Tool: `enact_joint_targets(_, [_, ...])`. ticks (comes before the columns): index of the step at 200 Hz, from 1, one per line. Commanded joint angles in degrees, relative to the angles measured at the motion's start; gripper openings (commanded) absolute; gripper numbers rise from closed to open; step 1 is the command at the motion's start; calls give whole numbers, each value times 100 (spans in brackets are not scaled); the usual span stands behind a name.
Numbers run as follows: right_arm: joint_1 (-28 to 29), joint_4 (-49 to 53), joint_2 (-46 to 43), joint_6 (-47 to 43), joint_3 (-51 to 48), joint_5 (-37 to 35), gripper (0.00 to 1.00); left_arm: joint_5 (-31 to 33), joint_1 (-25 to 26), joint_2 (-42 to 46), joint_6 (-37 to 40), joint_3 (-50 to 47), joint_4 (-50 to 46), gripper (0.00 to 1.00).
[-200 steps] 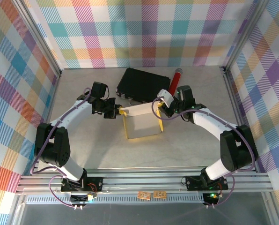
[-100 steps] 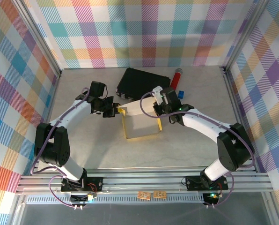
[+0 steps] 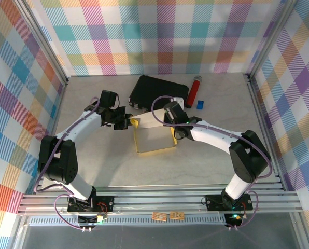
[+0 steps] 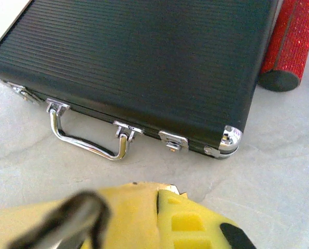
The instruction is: Fold the paper box
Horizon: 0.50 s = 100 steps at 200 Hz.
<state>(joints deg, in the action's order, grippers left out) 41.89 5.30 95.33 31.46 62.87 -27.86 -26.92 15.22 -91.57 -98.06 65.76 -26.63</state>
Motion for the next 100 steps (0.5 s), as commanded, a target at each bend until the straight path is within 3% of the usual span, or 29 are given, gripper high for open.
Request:
enact_joint_targets(1, [154, -91, 49, 799, -72, 201, 1, -436, 33, 21, 224, -104, 613, 0])
enact_joint_targets(34, [149, 263, -201, 1261, -151, 325, 9, -408, -37, 17, 1021, -165, 815, 0])
enact_joint_targets(60, [134, 270, -385, 1467, -307, 632, 9, -368, -32, 80, 1726, -237, 605, 0])
enact_joint_targets(100, [132, 379, -579, 1998, -545, 1117, 12, -316, -19, 344, 2186, -823, 752, 0])
